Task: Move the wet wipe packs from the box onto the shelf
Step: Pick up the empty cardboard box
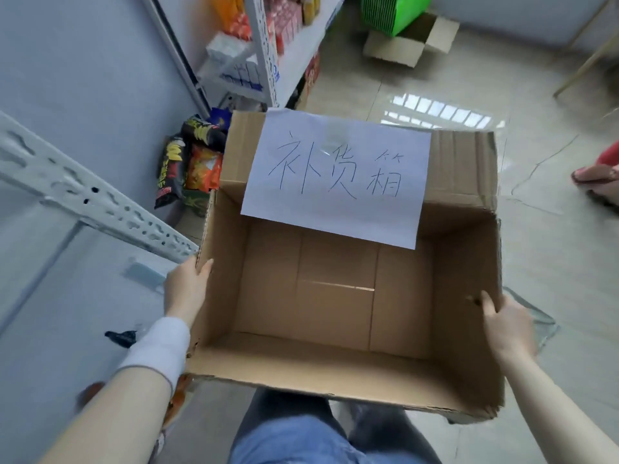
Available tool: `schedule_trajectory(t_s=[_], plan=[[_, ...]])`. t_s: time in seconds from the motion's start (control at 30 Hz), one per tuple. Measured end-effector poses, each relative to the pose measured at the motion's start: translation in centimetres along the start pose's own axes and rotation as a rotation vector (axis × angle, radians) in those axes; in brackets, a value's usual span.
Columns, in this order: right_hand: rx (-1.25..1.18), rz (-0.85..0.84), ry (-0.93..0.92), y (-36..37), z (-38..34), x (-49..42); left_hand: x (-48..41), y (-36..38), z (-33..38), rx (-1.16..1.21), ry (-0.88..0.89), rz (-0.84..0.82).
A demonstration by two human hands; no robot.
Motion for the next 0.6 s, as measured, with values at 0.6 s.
schedule_trajectory(t_s=[0.6], plan=[[0.154,-0.287,-0.744,-0.4,-7.4,10.6,40.4,-3.0,-19.5,0.319,-0.705,0.425]])
Point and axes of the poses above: each hand's wrist, its own x-axis away from the middle knuckle, its own y-axis out of the palm, z = x × y, the point moved 7 cm from there along -x, towards the middle knuckle, and after that the axes turned 3 degrees about -y, right-handed, at the moved point
